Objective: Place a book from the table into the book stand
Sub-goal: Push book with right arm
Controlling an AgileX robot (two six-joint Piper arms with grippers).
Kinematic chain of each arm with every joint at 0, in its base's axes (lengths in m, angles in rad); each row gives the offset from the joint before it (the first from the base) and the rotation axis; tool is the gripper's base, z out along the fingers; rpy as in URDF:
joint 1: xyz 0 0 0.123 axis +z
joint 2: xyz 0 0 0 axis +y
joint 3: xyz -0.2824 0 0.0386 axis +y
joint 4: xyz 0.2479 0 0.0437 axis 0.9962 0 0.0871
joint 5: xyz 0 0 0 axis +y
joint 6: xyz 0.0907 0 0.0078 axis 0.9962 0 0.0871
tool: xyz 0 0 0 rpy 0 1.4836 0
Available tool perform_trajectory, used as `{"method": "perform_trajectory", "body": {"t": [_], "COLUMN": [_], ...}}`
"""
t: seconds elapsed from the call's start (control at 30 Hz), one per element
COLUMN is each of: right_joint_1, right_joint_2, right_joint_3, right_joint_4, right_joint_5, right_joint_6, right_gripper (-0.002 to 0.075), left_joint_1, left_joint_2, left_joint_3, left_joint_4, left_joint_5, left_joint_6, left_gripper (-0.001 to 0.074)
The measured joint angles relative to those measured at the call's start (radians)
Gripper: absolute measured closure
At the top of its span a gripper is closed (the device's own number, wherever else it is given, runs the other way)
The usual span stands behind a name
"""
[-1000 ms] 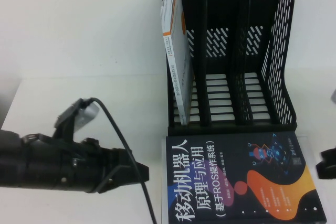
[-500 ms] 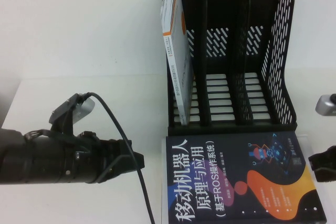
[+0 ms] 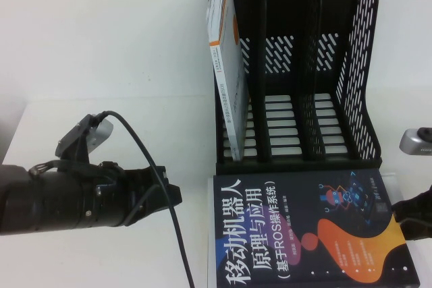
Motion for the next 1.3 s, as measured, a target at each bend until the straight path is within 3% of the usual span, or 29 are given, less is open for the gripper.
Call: {"method": "perform_trajectory", "body": {"t": [0.63,0.83,1.07,1.17,1.3], "right_joint_1": [0.002,0.002,0.052,0.102,0.138], "right_joint_2": [0.008,0.01,0.01,0.01,0.01], "right_joint_3": [0.0,0.0,0.0,0.0,0.0], "right_joint_4": [0.116,0.142,0.152,0.153,0.162], "right_joint_5": [0.001,0.003,-0.02,-0.054,-0.091], "right_joint_6": [-0.059,-0.08,-0.088,-0.088,-0.088], "right_gripper": [0.0729,0.0729,0.0729,0.0729,0.0729], "left_joint_1": [0.0,0.0,0.0,0.016,0.116], "left_joint_2": [0.0,0.0,0.002,0.002,0.002], "left_joint_3": [0.005,0.005,0.005,0.005,0.005], "left_joint_4": [-0.001,-0.001,-0.038,-0.044,-0.035], "left_joint_5": [-0.001,-0.001,0.058,0.079,0.162], "left_joint_6": [-0.013,-0.013,-0.037,-0.037,-0.03], "left_gripper": [0.0722,0.0589,0.037,0.0342,0.0337]}}
